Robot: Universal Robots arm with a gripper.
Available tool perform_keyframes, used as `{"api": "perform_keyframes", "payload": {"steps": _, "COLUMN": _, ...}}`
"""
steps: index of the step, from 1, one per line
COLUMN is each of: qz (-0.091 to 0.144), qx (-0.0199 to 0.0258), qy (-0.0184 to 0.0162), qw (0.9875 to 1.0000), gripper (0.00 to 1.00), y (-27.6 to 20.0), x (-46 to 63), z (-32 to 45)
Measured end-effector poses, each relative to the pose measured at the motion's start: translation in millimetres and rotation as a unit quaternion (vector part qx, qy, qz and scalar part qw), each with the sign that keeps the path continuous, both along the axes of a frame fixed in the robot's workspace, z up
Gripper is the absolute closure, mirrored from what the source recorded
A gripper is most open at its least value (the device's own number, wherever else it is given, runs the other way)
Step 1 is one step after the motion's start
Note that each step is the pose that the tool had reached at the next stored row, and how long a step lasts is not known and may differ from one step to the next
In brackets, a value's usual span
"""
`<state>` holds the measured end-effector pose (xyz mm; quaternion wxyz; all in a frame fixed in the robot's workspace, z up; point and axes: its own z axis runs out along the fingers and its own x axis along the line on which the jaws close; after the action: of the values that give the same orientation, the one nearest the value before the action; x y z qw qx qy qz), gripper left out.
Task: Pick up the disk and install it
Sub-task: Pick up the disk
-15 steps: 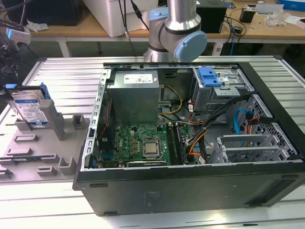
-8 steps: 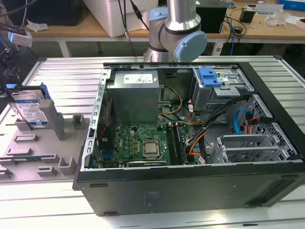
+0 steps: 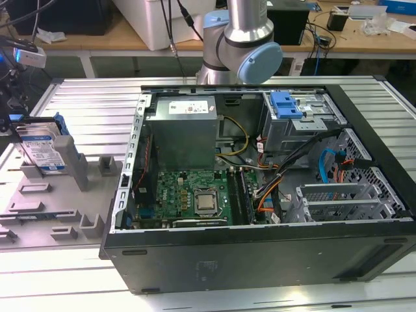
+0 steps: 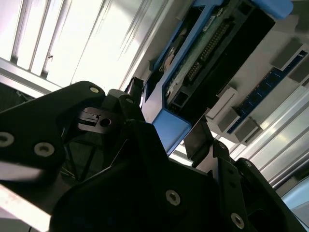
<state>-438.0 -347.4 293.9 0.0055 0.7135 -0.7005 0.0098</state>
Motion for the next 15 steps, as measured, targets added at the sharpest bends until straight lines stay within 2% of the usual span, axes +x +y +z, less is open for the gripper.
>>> {"api": "perform_keyframes", "payload": {"steps": 6, "qz": 0.0, "qx": 0.0, "qy": 0.0, "qw": 1.0, "gripper": 0.41, "y": 0.0, "x": 0.0, "z": 0.0}}
{"api": "perform_keyframes", "payload": {"steps": 8, "qz": 0.001, "qx": 0.0, "qy": 0.0, "qw": 1.0, "gripper": 0.55, "y": 0.0, "x": 0.0, "z": 0.0}}
{"api": "perform_keyframes", "payload": {"steps": 9, "qz": 0.001, "qx": 0.0, "qy": 0.0, "qw": 1.0, "gripper": 0.55, "y": 0.0, "x": 0.0, "z": 0.0}}
{"api": "perform_keyframes", "payload": {"steps": 10, "qz": 0.001, "qx": 0.0, "qy": 0.0, "qw": 1.0, "gripper": 0.6, "y": 0.0, "x": 0.0, "z": 0.0}}
{"api": "perform_keyframes", "payload": {"steps": 15, "qz": 0.001, "qx": 0.0, "qy": 0.0, "qw": 1.0, "gripper": 0.63, "y": 0.0, "x": 0.0, "z": 0.0}}
